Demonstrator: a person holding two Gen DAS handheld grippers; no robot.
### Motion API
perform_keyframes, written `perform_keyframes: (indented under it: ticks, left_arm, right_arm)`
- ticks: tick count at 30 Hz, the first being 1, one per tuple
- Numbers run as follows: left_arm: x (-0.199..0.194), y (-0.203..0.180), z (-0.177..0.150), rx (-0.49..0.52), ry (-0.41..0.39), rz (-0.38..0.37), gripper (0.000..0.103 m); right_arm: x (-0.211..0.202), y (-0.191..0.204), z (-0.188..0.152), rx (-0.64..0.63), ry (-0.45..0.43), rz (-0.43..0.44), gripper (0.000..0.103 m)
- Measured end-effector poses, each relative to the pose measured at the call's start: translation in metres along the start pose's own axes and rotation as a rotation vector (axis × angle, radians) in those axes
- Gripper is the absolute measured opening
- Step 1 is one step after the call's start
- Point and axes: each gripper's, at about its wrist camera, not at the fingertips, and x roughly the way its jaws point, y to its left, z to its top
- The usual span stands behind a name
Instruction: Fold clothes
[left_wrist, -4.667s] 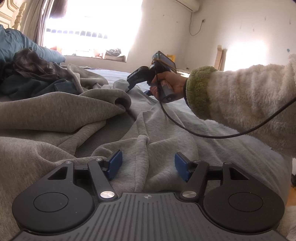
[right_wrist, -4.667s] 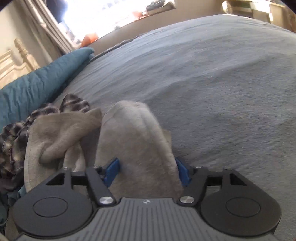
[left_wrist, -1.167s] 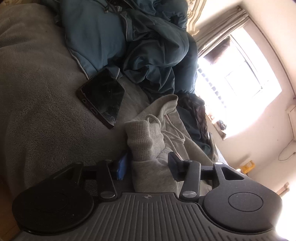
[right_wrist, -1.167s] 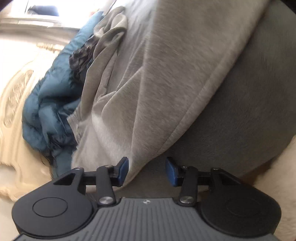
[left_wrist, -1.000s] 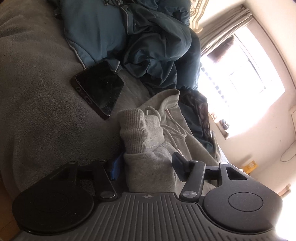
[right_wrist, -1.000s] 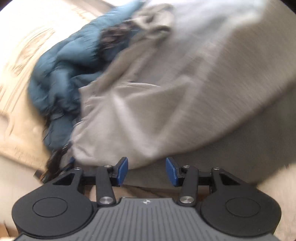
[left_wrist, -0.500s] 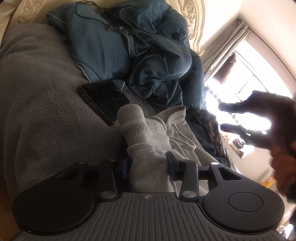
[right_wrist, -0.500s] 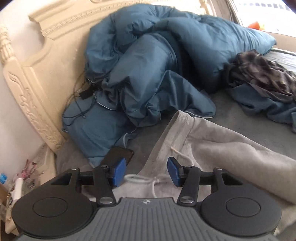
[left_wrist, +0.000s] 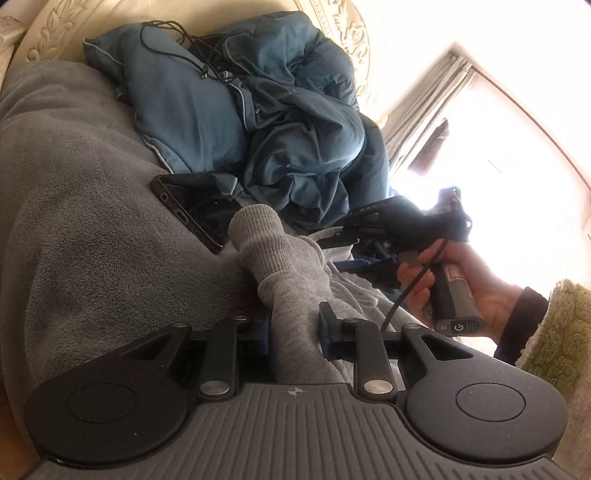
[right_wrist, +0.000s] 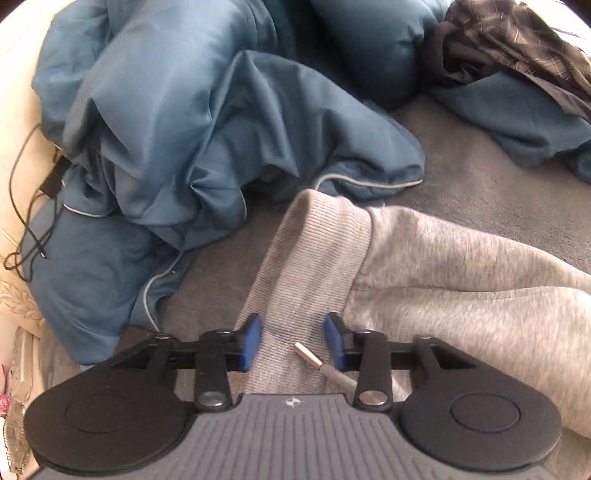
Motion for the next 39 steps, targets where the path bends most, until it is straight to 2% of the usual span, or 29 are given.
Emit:
perform_keyframes:
  ticks: [1, 2, 5, 7, 10, 12, 13, 19, 22, 23, 30, 31, 32, 34, 35, 36, 37, 39]
  left_arm:
    - [-0.002, -0.001, 0.0, 0.003, -0.008, -0.009, 0.018]
    - [-0.003, -0.001, -0.001, 0.009, -0.013, -0.011, 0.017]
    - [-0.004, -0.004, -0.001, 0.025, -0.022, -0.013, 0.017]
    - [-0.004, -0.004, -0.001, 0.029, -0.018, -0.014, 0.017]
    - [-0.004, -0.004, 0.0, 0.029, -0.017, -0.018, 0.017]
    - [-0.004, -0.004, 0.0, 0.031, -0.016, -0.017, 0.017]
    - [-0.003, -0.004, 0.0, 0.031, -0.015, -0.017, 0.017]
    - [-0.003, -0.001, 0.002, 0.029, -0.01, -0.02, 0.017]
    - [-0.003, 0.001, 0.003, 0.018, -0.006, -0.024, 0.017]
    - [-0.003, 0.002, 0.003, 0.014, -0.005, -0.025, 0.017]
    - [-0.004, 0.002, 0.003, 0.009, -0.004, -0.03, 0.017]
    - [-0.004, 0.003, 0.003, 0.009, -0.003, -0.031, 0.017]
    - [-0.004, 0.003, 0.003, 0.008, -0.002, -0.031, 0.017]
    - [-0.004, 0.003, 0.002, 0.007, -0.001, -0.031, 0.018]
    - [-0.004, 0.004, 0.003, 0.006, 0.0, -0.031, 0.018]
    - [-0.004, 0.004, 0.003, 0.004, 0.001, -0.032, 0.018]
    - [-0.004, 0.005, 0.003, 0.002, 0.002, -0.032, 0.018]
    - [-0.003, 0.006, 0.003, -0.007, 0.01, -0.039, 0.019]
  right_arm:
    - [-0.005, 0.002, -0.001, 0.0, -0.013, 0.007, 0.024]
    - [-0.01, 0.005, -0.002, 0.0, -0.029, 0.022, 0.004]
    - [-0.021, 0.018, -0.002, -0.025, -0.054, 0.005, 0.004]
    - [-0.02, 0.024, -0.003, -0.05, -0.007, -0.024, 0.005]
    - [-0.013, 0.031, -0.003, -0.055, 0.057, -0.067, 0.015]
    - [-0.004, 0.039, 0.0, -0.062, 0.076, -0.084, 0.036]
    - [-0.001, 0.042, 0.0, -0.072, 0.084, -0.09, 0.038]
    - [0.012, 0.061, -0.01, -0.196, 0.115, -0.18, 0.038]
    - [0.01, 0.063, -0.014, -0.23, 0.123, -0.253, 0.038]
    - [0.009, 0.062, -0.015, -0.232, 0.125, -0.265, 0.042]
    - [0.006, 0.056, -0.013, -0.19, 0.134, -0.243, 0.045]
    - [0.009, 0.06, -0.014, -0.209, 0.135, -0.25, 0.048]
    - [0.013, 0.066, -0.015, -0.237, 0.137, -0.256, 0.054]
    - [0.018, 0.073, -0.021, -0.314, 0.136, -0.289, 0.056]
    - [0.02, 0.075, -0.024, -0.341, 0.131, -0.301, 0.055]
    - [0.017, 0.073, -0.024, -0.334, 0.12, -0.297, 0.044]
    - [0.013, 0.069, -0.023, -0.306, 0.104, -0.285, 0.042]
    - [0.003, 0.06, -0.021, -0.258, 0.071, -0.265, 0.024]
